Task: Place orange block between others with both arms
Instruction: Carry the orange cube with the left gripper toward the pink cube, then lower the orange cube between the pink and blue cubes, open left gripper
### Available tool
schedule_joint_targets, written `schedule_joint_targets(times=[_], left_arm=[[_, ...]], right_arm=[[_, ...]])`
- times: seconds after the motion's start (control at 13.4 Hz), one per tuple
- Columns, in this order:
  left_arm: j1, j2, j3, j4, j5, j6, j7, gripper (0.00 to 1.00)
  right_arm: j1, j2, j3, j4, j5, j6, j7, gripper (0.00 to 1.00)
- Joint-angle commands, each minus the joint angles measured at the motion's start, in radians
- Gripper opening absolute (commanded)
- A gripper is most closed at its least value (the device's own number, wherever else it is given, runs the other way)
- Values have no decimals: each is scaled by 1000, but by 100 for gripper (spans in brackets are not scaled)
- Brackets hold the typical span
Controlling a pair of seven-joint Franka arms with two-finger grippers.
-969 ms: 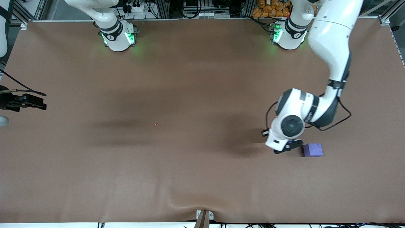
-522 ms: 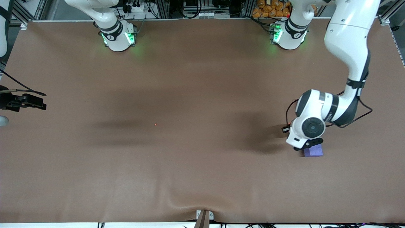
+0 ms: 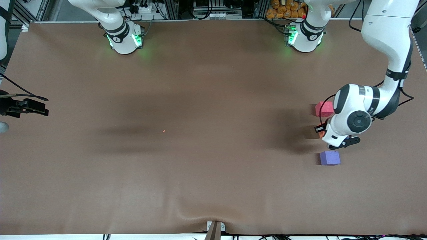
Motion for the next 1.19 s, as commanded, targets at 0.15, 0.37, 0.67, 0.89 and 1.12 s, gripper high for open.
schedule_joint_targets(times=[0.15, 0.37, 0.67, 0.89, 1.12], left_arm=[[31, 2, -17, -31, 22, 49, 59, 0], [72, 9, -20, -31, 10, 58, 136, 0], [75, 52, -20, -30, 1, 122, 136, 0], [75, 53, -22, -30, -5, 129, 136, 0], [75, 52, -31, -24, -34, 129, 136, 0]], right_arm=[[-9, -12, 8, 5, -18, -13, -14, 100], [-9, -11, 8, 5, -18, -13, -13, 100], [-9, -11, 8, 5, -18, -13, -8, 100], [-9, -11, 8, 5, -18, -13, -8, 100], [-9, -12, 8, 5, -18, -13, -7, 100]])
